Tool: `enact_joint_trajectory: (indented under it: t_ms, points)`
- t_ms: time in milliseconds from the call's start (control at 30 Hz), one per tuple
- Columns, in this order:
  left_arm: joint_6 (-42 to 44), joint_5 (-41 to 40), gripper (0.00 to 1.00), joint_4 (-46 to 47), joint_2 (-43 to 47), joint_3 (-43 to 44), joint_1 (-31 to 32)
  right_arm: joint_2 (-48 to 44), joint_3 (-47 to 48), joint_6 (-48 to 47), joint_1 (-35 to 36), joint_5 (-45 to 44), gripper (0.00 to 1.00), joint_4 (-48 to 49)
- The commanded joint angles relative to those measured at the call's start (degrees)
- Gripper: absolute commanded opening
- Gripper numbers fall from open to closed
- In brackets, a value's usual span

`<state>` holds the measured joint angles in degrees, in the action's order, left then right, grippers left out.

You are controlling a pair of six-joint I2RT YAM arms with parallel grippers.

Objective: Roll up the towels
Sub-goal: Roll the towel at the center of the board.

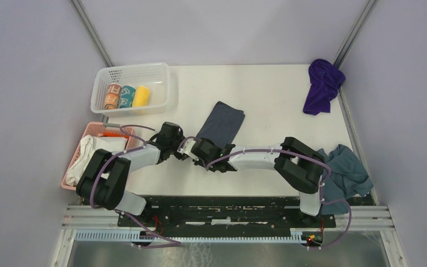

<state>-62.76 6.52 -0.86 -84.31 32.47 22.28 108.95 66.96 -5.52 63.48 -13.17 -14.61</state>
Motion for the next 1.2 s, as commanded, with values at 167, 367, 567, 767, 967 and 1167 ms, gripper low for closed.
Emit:
enact_joint_trajectory:
  t_ms: [167,367,567,767,967,1167]
  points:
    - [3.22,-8.82,0.37,-14.42,0.87,-2.63,-0.49,2.01,-0.08,-0.94,-0.58,5.67,0.14,-6.19]
    - [3.4,-10.66,0.39,-19.38,8.83,-2.73,-0.49,-1.18,1.91,0.91,-3.59,26.94,0.06,-7.86]
    - [3.43,-10.26,0.46,-23.33,14.64,-2.72,-0.51,-2.19,2.05,5.6,-9.35,43.1,0.01,-4.99]
    - [3.88,-10.9,0.61,-26.26,21.34,-1.66,-0.5,1.4,3.71,12.33,-16.72,57.91,0.01,-2.3]
    - [5.55,-9.4,0.68,-27.44,21.77,0.09,-0.5,7.5,5.25,18.69,-22.14,67.81,0.02,0.54]
    - [6.38,-6.88,0.69,-25.67,19.19,1.0,-0.51,11.66,4.5,24.37,-26.84,69.9,0.03,3.97]
